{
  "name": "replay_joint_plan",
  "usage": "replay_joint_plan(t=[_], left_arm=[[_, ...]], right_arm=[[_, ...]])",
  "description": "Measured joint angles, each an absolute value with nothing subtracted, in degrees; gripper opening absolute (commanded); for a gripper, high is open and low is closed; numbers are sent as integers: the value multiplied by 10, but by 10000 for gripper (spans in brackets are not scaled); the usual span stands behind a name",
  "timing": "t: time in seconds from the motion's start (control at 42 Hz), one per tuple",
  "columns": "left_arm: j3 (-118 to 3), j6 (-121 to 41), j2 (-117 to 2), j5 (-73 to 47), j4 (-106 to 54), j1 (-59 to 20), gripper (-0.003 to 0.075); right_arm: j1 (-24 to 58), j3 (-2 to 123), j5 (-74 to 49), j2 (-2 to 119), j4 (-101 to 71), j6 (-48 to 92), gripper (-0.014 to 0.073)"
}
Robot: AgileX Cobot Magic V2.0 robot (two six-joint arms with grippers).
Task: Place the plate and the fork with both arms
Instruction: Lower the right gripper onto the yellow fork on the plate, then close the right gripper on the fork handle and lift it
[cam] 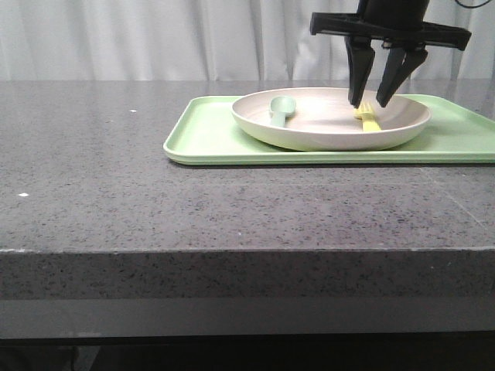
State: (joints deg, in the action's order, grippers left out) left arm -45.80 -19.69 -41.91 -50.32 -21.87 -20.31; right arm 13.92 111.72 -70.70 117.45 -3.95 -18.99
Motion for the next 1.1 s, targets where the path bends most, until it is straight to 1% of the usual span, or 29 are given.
replay_joint_plan(t=[0.833,0.881,1.0,1.095], left_arm=[[-458,-197,-419,-503,-219,-203,304],[-458,-197,-419,-503,-219,-203,304],[-458,-197,-419,-503,-219,-203,304],[-458,-197,-419,-503,-219,-203,304]], right_arm=[[137,1120,-709,1201,-39,-208,283],[137,1120,-710,1202,-39,-208,264],[137,1120,-710,1202,-39,-208,162],[137,1121,-710,1202,-44,-208,99]])
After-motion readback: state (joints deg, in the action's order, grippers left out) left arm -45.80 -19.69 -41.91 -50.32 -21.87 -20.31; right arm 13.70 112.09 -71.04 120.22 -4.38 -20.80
